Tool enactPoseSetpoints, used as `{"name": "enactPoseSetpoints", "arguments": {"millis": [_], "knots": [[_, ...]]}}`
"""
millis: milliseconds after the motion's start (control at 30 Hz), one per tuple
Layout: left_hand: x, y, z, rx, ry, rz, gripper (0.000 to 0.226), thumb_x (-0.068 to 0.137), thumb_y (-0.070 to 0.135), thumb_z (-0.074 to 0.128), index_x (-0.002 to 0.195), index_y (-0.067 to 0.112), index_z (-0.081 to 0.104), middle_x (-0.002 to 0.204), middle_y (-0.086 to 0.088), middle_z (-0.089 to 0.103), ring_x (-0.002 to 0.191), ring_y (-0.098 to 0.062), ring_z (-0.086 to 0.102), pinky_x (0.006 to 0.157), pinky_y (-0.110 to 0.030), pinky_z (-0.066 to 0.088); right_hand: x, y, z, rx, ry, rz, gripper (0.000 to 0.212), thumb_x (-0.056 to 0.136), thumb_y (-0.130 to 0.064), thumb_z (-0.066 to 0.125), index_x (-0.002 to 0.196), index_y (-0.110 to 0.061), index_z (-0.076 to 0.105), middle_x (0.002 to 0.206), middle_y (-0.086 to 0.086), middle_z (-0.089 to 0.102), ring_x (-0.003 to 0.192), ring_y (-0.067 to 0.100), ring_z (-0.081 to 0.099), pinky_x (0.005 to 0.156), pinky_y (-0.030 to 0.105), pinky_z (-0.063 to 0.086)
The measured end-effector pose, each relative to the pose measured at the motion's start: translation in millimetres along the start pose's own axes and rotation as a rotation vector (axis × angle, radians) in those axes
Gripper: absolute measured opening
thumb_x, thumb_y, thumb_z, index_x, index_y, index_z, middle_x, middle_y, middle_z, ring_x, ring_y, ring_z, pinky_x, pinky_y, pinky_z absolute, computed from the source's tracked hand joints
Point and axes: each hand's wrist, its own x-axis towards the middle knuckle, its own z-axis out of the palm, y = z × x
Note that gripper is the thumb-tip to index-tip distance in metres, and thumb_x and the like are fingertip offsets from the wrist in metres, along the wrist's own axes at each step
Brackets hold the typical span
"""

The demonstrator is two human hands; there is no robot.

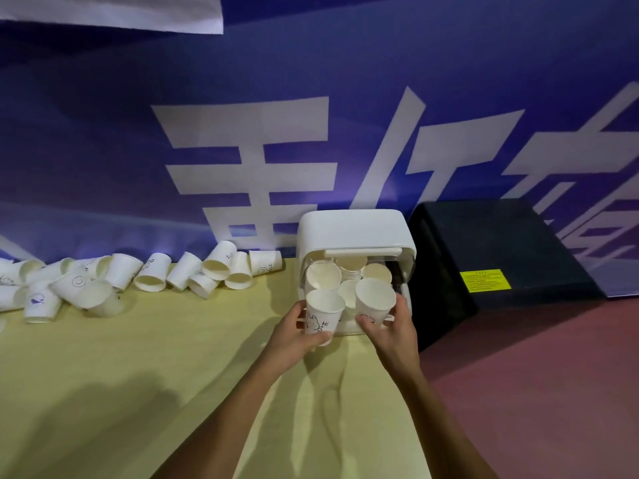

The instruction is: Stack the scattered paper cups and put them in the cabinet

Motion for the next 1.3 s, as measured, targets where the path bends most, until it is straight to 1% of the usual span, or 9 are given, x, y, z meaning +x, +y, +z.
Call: {"name": "enactPoseSetpoints", "arguments": {"millis": [133,300,433,633,800,933,1033,1133,1300], "knots": [[9.3,-5.3,3.0,0.062,-0.042,-0.046,0.069,0.064,0.041,0.083,0.126,0.035,0.053,0.119,0.015,0.062,0.103,-0.011,0.064,0.075,-0.027,0.050,27.4,9.1,0.5,-0.045,0.058,-0.003,0.061,0.070,-0.033,0.080,0.125,-0.037,0.053,0.118,-0.021,0.055,0.114,0.019,0.056,0.091,0.042,0.053],[20.1,-9.3,-2.4,0.185,-0.109,-0.051,0.067,0.069,0.032,0.085,0.128,0.030,0.053,0.117,0.014,0.062,0.103,-0.002,0.061,0.077,-0.022,0.051,51.4,4.5,17.5,-0.022,0.021,0.079,0.064,0.078,-0.019,0.080,0.131,-0.032,0.047,0.113,-0.013,0.062,0.106,0.010,0.060,0.087,0.027,0.048],[24.5,-8.5,-4.7,0.289,-0.170,-0.026,0.064,0.072,0.029,0.084,0.127,0.032,0.052,0.118,0.018,0.062,0.102,0.008,0.058,0.075,-0.013,0.047,61.2,4.6,34.3,-0.071,-0.010,0.128,0.067,0.077,-0.015,0.078,0.132,-0.025,0.040,0.112,-0.005,0.061,0.106,0.020,0.060,0.085,0.032,0.048],[36.0,-13.1,2.5,0.249,-0.186,-0.040,0.066,0.070,0.022,0.084,0.128,0.035,0.055,0.113,0.021,0.064,0.096,0.013,0.059,0.079,-0.025,0.057,60.0,17.0,42.9,-0.163,-0.020,0.117,0.083,0.073,-0.026,0.074,0.146,-0.033,0.033,0.129,0.005,0.059,0.120,0.026,0.054,0.099,0.045,0.050],[42.7,-15.4,4.2,0.270,-0.187,-0.034,0.068,0.070,0.024,0.085,0.129,0.034,0.053,0.115,0.020,0.063,0.103,0.009,0.058,0.086,-0.022,0.053,65.8,19.1,34.6,-0.144,-0.079,0.104,0.098,0.073,-0.049,0.080,0.154,-0.016,0.035,0.150,0.006,0.049,0.138,0.024,0.043,0.113,0.047,0.040],[46.0,-16.1,5.4,0.256,-0.186,-0.046,0.071,0.069,0.025,0.086,0.131,0.033,0.054,0.116,0.020,0.064,0.105,0.006,0.058,0.087,-0.028,0.056,67.3,19.3,29.5,-0.147,-0.105,0.054,0.083,0.079,-0.041,0.083,0.148,-0.013,0.045,0.144,0.002,0.053,0.133,0.018,0.046,0.111,0.038,0.040],[46.3,-16.1,5.9,0.250,-0.193,-0.056,0.071,0.068,0.025,0.086,0.132,0.034,0.054,0.117,0.019,0.064,0.107,0.004,0.059,0.090,-0.035,0.057,65.6,17.3,26.6,-0.165,-0.122,0.038,0.061,0.083,-0.031,0.080,0.136,-0.011,0.056,0.120,-0.006,0.055,0.113,0.010,0.048,0.096,0.025,0.036],[46.5,-15.1,5.9,0.252,-0.189,-0.049,0.071,0.069,0.025,0.085,0.132,0.032,0.054,0.116,0.018,0.064,0.106,0.001,0.059,0.090,-0.036,0.057,65.0,16.3,27.7,-0.193,-0.144,0.022,0.039,0.090,-0.031,0.073,0.124,-0.016,0.062,0.109,-0.010,0.058,0.107,0.014,0.056,0.086,0.025,0.038],[45.3,-9.1,6.0,0.246,-0.190,-0.036,0.070,0.069,0.031,0.084,0.132,0.035,0.054,0.113,0.018,0.064,0.105,-0.002,0.060,0.087,-0.034,0.057,60.8,18.6,25.7,-0.173,-0.130,0.059,0.052,0.096,-0.039,0.063,0.141,-0.013,0.054,0.135,-0.003,0.057,0.130,0.017,0.049,0.104,0.031,0.037]]}}
